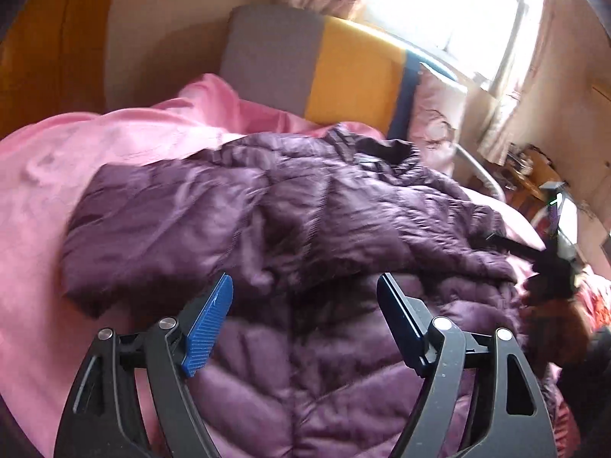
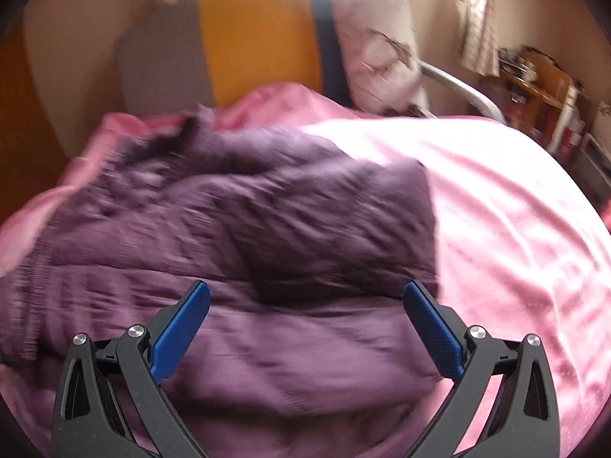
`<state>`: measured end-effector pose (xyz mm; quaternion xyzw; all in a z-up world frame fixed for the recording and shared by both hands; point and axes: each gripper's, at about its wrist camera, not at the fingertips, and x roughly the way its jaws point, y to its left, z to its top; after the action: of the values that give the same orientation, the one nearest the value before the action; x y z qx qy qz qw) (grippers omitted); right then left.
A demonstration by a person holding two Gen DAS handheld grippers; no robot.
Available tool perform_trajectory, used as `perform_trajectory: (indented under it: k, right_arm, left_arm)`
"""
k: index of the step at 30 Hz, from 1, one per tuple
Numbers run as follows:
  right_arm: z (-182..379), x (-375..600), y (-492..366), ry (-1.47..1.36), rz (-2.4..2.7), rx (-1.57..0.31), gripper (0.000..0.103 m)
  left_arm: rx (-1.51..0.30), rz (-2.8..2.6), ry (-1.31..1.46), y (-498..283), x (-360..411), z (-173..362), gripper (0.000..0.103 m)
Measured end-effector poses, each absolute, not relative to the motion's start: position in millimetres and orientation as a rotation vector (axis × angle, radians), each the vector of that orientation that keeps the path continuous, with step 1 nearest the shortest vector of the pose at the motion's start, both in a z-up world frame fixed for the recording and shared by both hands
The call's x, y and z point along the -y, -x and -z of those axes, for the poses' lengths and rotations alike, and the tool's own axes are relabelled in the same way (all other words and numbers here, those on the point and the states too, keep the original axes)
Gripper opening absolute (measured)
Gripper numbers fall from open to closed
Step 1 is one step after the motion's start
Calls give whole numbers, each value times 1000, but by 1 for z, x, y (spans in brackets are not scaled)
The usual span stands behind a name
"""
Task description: Fold large clothes
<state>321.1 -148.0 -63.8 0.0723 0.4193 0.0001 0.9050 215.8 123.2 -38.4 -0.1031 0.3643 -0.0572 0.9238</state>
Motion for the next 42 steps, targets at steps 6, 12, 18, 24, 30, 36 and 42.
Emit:
perform_trajectory:
  k: [6,12,18,24,30,36,42]
  right_arm:
    - [33,48,-313,-232,-459,-892,101]
    - [59,-41,-327,-201,-571,-1058,50]
    - [15,-63,-322,-101,-545,-954,11]
    - [-41,-23,-323,-198,-495,-796,9]
    - [-62,32,-328,-255,-400,-717,9]
    - [-43,85,-328,-321,-305,-742,9]
    - [-16,130,-320,-341,-195,-778,8]
  left_arm:
    - [-789,-7,316,-206,-148,56,77]
    - [-810,-41,378,-203,-166,64,77]
    - [-812,-66,401,-208,-174,63,77]
    - [-810,-86,367,-228,-172,56,77]
    - [-818,-135,310,-253,-169,53,77]
    - [-849,-195,325,-273,-175,61,77]
    - [-895,-231,293,-290,-175,72,77]
